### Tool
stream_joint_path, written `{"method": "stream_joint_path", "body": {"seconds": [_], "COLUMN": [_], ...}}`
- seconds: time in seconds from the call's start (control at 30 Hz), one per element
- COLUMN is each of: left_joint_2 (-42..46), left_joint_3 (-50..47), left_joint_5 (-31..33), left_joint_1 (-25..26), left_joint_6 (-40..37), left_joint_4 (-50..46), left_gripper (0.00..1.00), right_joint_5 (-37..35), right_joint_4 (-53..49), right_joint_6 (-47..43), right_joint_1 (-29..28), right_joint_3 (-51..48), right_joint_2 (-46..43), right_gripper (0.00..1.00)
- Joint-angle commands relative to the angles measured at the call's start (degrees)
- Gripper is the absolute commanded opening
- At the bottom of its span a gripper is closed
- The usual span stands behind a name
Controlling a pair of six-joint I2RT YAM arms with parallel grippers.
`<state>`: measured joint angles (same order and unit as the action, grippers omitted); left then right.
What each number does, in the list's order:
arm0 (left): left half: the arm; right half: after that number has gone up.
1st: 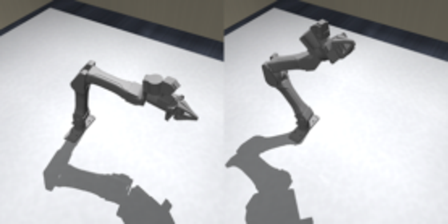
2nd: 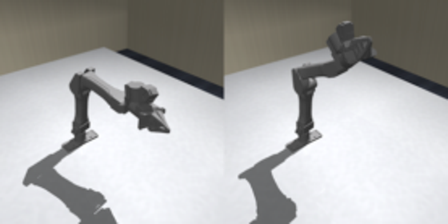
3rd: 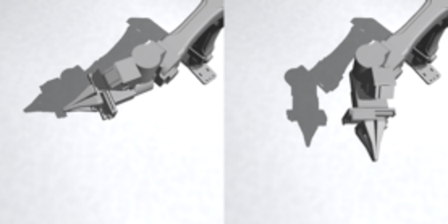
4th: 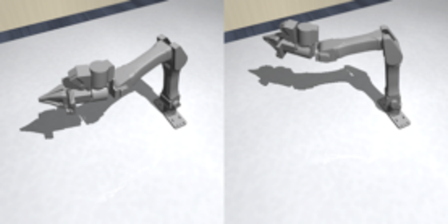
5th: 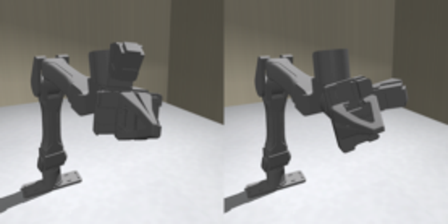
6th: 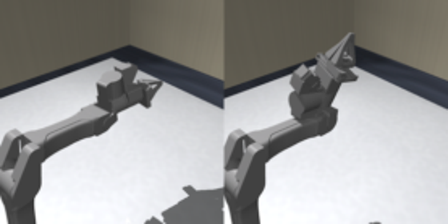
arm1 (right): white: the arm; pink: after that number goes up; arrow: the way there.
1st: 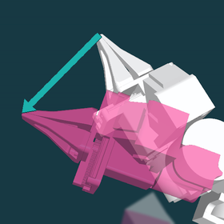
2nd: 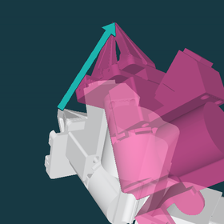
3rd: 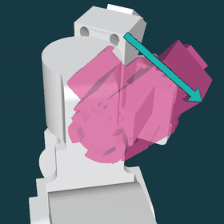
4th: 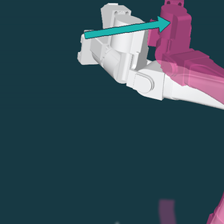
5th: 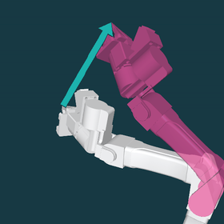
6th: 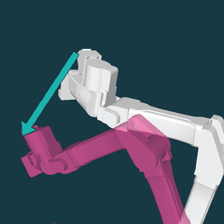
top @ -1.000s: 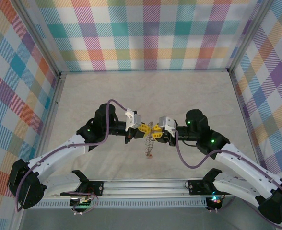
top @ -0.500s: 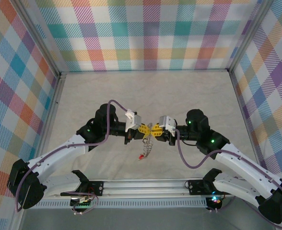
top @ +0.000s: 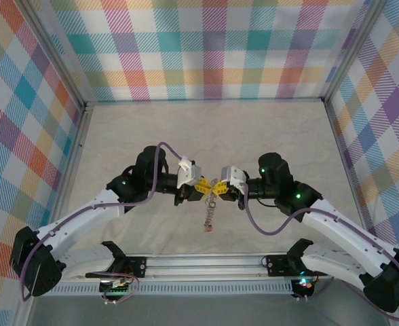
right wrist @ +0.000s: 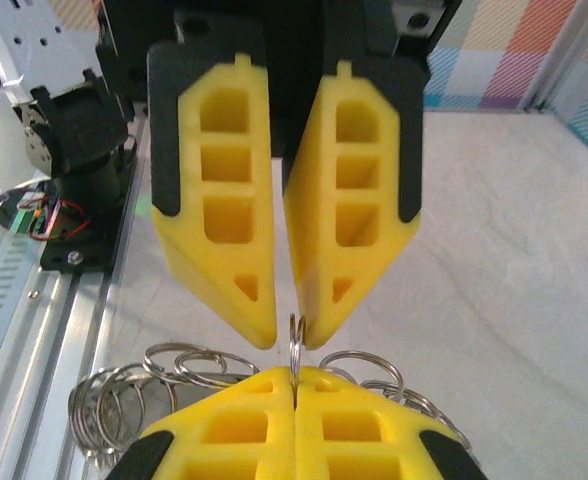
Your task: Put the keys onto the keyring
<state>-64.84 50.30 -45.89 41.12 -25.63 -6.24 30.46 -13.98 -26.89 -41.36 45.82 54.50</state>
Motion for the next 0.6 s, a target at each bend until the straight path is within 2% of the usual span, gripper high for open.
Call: {"method": "stream_joint_path", "body": {"seconds": [0.0,0.4,0.53,0.57], "left_joint_2": [-1.09,-4.64,-4.61,-4.62], "left_joint_3": [4.26,6.69,6.97,6.92], "left_joint_5": [-1.43,0.55,0.48,0.49], "left_joint_1": [0.3,0.98,1.13,1.15], "left_joint_6": [-5.92,-7.35,-7.68,-7.61], "left_joint_4": [-8.39,-12.2,-12.3,-12.37], "left_gripper": [0.18,0.17,0.0,0.0], "right_joint_5": [0.73,0.63,0.89,0.98], "right_joint_4": [-5.57,-4.13,-3.33,-2.89], "right_joint_6": [-4.71,-4.92,-3.94,-3.64], "right_joint_1": [-0.28,-0.82,-0.82,-0.82], "right_joint_3": [4.5,6.03,5.7,5.45], "right_joint_2": [1.04,3.49,3.52,3.44], "right_gripper": [0.0,0.0,0.0,0.0]}}
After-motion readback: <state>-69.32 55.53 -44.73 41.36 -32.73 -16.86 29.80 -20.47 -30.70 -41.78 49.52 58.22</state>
